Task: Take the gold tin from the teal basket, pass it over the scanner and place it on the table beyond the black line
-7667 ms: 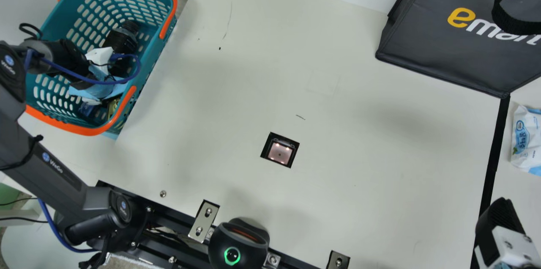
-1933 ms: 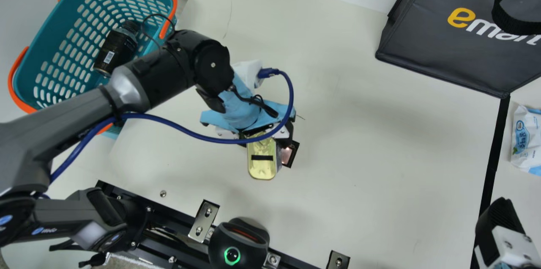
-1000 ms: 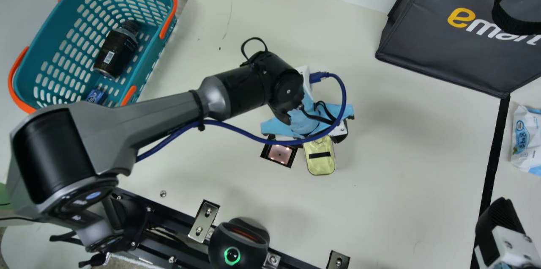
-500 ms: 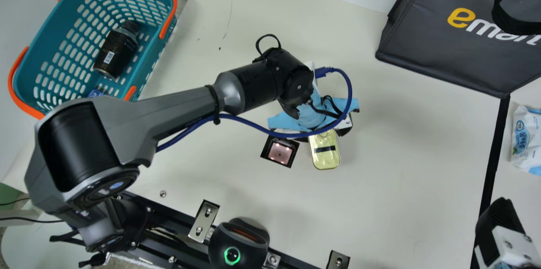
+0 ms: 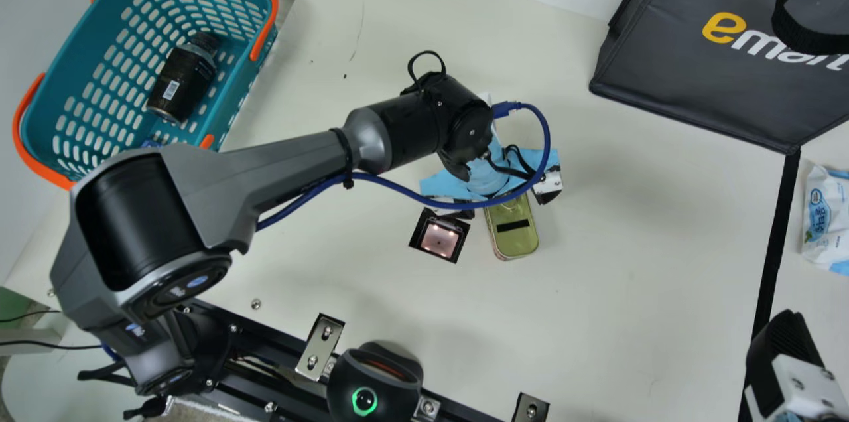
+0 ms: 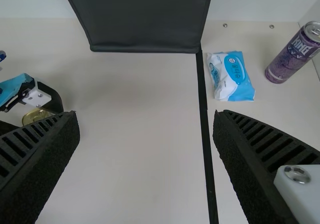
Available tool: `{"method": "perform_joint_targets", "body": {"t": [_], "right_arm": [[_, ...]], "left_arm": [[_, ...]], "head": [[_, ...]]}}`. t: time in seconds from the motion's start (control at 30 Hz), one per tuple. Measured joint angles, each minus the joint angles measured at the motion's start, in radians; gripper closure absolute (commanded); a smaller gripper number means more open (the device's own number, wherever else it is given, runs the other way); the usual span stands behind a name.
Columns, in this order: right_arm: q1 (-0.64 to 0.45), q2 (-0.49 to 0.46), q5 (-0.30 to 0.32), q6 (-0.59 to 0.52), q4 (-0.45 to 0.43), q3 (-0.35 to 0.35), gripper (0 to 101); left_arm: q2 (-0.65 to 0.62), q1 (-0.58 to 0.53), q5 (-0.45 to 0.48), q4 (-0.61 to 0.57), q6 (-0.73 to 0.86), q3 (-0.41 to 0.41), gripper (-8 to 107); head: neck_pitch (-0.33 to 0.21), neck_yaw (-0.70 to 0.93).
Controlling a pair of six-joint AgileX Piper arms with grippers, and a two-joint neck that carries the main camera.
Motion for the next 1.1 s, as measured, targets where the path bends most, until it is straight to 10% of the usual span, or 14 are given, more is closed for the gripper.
{"method": "perform_joint_targets", "body": {"t": [0.67, 1.1], "right_arm": [[0.000, 0.000, -0.001, 0.000, 0.000, 0.000, 6], [0.000, 0.000, -0.001, 0.000, 0.000, 0.000, 6]], "left_arm": [[-0.276, 0.188, -0.053, -0.187, 0.311, 0.196, 9], [-0.574, 0.475, 0.078, -0.315, 0.657, 0.378, 9]], "head": [[0.000, 0.000], [0.000, 0.000]]}}
